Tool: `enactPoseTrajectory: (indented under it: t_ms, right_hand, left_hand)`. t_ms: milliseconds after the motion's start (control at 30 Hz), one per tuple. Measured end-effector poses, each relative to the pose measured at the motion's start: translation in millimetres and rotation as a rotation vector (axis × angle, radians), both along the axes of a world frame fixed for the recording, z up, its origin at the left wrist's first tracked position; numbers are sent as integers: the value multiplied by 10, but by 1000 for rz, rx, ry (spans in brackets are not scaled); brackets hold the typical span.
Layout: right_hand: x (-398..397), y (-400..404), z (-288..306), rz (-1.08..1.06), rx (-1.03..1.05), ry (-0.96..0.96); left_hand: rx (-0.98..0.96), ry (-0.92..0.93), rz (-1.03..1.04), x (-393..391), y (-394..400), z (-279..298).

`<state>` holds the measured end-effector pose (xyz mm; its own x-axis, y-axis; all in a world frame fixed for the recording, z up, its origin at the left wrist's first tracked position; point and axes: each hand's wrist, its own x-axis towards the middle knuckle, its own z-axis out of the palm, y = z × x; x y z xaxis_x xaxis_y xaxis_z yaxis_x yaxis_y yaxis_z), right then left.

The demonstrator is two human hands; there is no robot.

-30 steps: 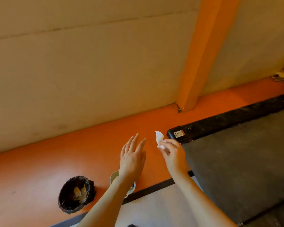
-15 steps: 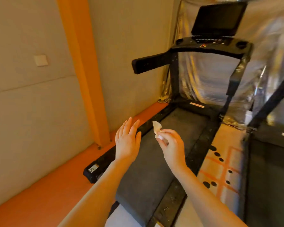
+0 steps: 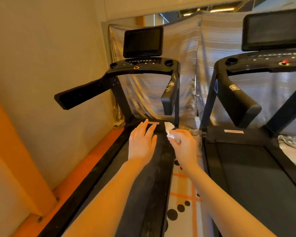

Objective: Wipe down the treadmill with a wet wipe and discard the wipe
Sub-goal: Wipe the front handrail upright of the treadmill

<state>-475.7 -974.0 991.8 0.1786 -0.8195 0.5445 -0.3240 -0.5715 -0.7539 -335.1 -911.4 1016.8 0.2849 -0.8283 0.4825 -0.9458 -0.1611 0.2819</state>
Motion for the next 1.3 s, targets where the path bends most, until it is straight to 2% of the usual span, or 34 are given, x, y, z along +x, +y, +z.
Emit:
enactPoseTrajectory:
  t_ms: [200,367,500,700,900,1300]
  right_hand:
    - [-121,-1041,235,-150,10,-67]
    - [-114,-1948,268,-180,65,-61]
    - [-6,-2757,234,-149,124,-107]
    - [247,-4189,399,-102,39,-114]
    - [582,-5512,471,-37,52,-78]
    - [1444,-7462,325,40,150,-124]
  left_hand:
    - [-3,-86,-100,46,-1267,218]
    - [25,-144,-131,90,-2142,316]
    - [27,-172,-95,205,-2916,375]
    - [38,-224,-48,436,-4261,553]
    - [91,-260,-10,678,-5454,734]
    - [242,-221,38,1256,-7275,670]
